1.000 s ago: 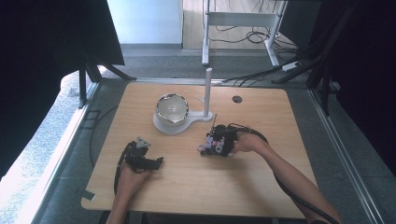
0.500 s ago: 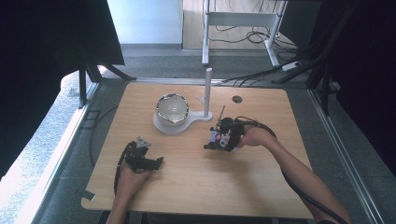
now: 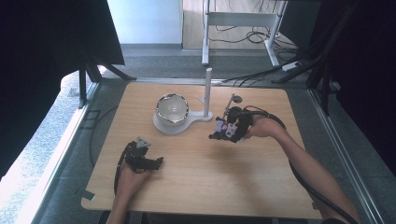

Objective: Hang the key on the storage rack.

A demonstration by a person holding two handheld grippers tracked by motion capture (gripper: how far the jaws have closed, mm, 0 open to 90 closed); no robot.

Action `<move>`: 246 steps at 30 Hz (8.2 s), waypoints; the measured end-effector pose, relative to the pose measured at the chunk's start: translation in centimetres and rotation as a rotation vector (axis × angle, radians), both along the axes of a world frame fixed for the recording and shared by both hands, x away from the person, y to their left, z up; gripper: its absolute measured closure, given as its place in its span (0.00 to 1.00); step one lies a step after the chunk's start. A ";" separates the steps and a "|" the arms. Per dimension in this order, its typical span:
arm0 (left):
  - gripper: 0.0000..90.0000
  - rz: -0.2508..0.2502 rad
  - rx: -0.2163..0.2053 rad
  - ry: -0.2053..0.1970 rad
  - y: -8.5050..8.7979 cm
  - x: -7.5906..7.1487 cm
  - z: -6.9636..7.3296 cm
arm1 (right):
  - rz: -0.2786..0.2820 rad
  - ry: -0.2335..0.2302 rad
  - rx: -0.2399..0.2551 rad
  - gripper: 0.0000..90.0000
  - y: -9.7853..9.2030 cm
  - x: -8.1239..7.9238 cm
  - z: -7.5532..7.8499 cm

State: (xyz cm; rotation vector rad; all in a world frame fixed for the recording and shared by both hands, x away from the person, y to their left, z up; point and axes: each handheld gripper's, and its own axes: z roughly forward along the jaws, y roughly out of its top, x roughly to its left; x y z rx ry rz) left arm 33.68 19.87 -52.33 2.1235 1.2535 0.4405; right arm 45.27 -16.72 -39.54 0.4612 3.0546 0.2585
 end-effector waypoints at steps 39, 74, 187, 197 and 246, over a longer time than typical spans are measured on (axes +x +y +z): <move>0.01 -0.002 0.000 0.003 0.0 0.0 0.0 | -0.158 -0.083 0.080 0.49 -2.9 4.4 9.2; 0.01 -0.001 -0.002 0.006 0.0 0.0 0.0 | -0.184 -0.145 0.116 0.49 0.4 8.0 13.2; 0.01 0.003 -0.003 0.000 0.0 0.0 0.0 | -0.181 -0.210 0.151 0.02 -7.0 -1.9 6.1; 0.01 0.002 -0.002 0.001 0.0 0.0 0.0 | -0.215 -0.218 0.162 0.03 -9.6 -3.9 5.3; 0.01 0.002 -0.002 0.001 0.0 0.0 0.0 | -0.437 -0.356 0.451 0.00 -13.5 -11.6 -10.0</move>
